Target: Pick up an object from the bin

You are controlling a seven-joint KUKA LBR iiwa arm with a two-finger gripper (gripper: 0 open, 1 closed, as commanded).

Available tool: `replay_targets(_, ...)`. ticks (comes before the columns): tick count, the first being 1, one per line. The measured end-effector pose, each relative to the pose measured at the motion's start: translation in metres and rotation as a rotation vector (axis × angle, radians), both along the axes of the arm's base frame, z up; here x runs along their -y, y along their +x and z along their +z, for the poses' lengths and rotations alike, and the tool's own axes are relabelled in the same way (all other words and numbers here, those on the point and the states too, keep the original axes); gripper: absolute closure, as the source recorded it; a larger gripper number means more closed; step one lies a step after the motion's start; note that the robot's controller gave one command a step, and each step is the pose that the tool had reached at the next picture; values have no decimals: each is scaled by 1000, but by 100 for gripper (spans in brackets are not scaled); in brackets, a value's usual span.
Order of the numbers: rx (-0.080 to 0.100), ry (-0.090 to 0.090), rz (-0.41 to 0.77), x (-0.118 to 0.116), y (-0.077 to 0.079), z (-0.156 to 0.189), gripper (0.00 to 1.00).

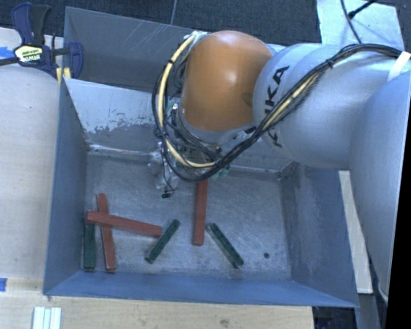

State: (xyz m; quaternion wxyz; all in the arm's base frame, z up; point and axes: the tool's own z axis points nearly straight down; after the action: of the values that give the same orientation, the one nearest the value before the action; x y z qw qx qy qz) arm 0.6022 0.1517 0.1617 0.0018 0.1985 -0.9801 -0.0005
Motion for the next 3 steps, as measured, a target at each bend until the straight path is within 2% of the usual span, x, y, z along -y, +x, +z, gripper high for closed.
replay_targets(1, 7, 1, -2, 1, 2, 4, 0)
replay_targets(2, 1, -1, 89, -2, -75, -94, 0)
replay_targets(3, 4, 1, 86, -3, -72, -89, 100)
